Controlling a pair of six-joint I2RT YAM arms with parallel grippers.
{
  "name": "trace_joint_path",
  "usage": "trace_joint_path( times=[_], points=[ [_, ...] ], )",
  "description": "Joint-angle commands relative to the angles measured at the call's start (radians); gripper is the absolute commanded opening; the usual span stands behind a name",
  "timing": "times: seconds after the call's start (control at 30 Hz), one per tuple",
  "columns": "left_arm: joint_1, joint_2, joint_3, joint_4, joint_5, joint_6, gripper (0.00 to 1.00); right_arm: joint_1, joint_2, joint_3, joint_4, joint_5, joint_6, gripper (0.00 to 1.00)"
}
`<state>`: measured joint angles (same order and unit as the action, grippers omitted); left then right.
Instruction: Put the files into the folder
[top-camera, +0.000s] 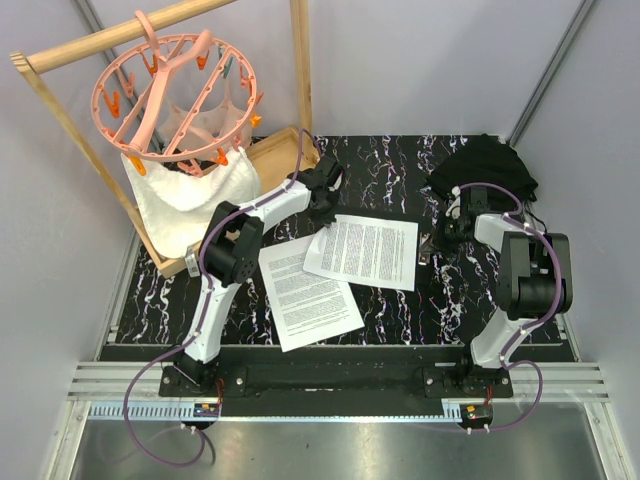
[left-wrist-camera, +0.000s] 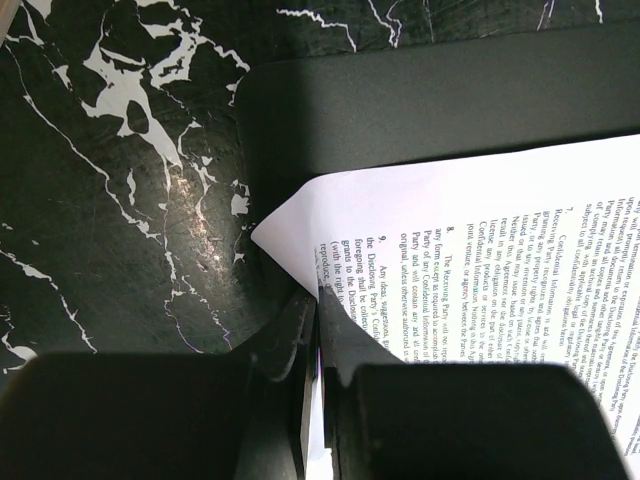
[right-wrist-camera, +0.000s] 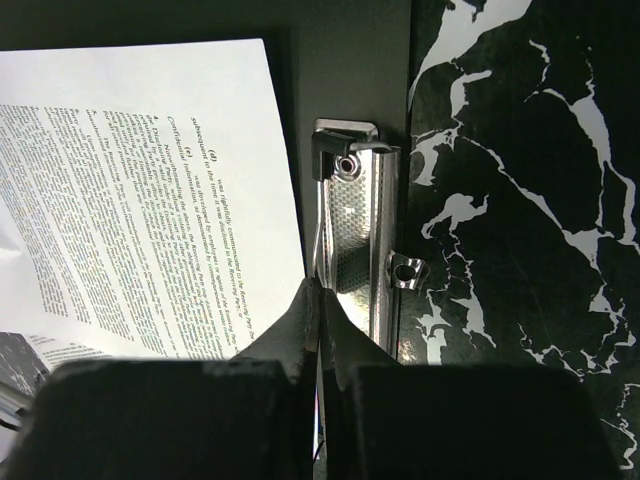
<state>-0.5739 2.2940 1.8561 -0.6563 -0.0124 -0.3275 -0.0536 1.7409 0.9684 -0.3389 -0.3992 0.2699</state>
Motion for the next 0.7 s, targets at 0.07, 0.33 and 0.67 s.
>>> trace_joint_path(
  times=[0.07,0.33,0.67],
  points=[
    [-0.003,0.005,-0.023,-0.009,-0.044,0.008,0.07,-0.002,-0.015,0.012,0.005,0.008,0.009,0.0],
    [-0.004,-0.013,-0.044,0.003,-0.009,0.013,0.07,0.047,-0.011,0.148,-0.146,0.123,-0.008,0.15],
    [-0.006,-0.024,-0.049,0.006,0.005,0.021,0.08,0.113,0.017,0.174,-0.156,0.226,-0.027,0.42]
  ],
)
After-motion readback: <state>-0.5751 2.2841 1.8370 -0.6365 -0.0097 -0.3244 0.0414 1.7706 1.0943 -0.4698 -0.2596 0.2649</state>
